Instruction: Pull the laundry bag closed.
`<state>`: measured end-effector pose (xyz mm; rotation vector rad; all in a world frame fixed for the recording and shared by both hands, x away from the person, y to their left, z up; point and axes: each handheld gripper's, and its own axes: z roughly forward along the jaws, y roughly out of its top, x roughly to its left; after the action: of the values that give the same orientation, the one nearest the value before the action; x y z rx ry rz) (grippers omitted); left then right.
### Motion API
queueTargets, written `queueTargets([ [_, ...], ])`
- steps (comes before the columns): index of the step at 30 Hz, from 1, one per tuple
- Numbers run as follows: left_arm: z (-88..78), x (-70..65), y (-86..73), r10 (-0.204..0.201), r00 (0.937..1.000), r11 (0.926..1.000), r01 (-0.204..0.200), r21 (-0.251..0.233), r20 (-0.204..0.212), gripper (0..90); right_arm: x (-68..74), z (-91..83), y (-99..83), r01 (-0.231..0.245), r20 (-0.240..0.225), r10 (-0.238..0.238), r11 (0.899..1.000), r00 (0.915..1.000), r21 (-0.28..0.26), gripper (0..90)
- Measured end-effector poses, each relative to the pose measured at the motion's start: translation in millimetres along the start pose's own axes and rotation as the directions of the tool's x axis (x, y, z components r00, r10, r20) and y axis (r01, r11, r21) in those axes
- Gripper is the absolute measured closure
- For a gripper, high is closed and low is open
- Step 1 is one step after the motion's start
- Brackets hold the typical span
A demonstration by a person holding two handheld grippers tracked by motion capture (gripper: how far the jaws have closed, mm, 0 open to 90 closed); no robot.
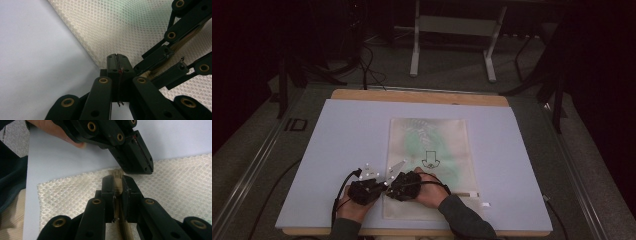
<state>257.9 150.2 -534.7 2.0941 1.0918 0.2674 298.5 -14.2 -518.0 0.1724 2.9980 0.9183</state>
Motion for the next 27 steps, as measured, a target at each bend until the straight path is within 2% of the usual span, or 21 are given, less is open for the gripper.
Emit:
queueTargets([
  [5,0.5,0.1,0.4,-0.007,1.0000,1.0000,0.007,0.004,-0.001,89.6,-1.7,-1.5,-2.0,-0.005,-0.012,0.005,1.000,0.9999,-0.004,81.9],
  [17,0.5,1.0,0.6,-0.011,0.9999,0.9999,0.011,0.008,0.004,89.6,-1.1,-7.7,-7.6,0.005,0.002,-0.005,1.000,1.0000,0.017,82.2],
  [21,0.5,0.7,0.5,-0.012,0.9999,0.9999,0.012,0.005,0.002,89.6,0.9,-9.8,-8.7,0.037,0.025,-0.038,0.999,0.9990,0.034,82.2],
  [27,0.5,0.7,0.4,-0.012,0.9999,0.9999,0.012,0.005,0.003,89.6,2.9,-10.9,-9.0,0.051,0.038,-0.053,0.997,0.9979,0.051,82.1],
])
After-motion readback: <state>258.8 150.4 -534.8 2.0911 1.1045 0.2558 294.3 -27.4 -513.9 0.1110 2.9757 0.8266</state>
